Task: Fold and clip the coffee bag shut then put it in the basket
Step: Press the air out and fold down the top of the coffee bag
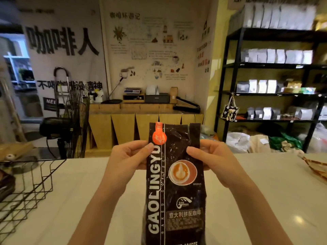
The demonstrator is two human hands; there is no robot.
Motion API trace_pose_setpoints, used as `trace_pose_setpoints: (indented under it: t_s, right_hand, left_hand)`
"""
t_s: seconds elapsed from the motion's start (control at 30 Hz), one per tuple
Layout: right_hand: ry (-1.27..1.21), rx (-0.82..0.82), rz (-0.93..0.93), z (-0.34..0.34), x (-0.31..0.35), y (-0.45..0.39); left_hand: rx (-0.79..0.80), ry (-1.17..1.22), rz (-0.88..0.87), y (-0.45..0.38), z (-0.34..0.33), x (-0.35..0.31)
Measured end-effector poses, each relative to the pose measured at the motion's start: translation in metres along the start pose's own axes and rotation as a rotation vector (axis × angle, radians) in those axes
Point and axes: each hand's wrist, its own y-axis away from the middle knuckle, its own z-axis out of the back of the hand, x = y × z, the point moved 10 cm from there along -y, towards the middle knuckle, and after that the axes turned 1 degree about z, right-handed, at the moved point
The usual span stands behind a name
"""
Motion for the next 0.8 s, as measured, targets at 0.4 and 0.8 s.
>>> trace_pose_setpoints:
  t_s: [0.4, 0.8]
  right_hand:
    - [0.036, -0.182, -0.015, 0.008, -0.007, -0.002]
    - [1.309, 0.205, 0.858, -0.131, 0.059, -0.029]
  left_hand:
    - [0.472, -0.043, 0.363, 0.020, -0.042, 0.066]
    - [0.403, 0.001, 0.282, 0.021, -0.041, 0.054]
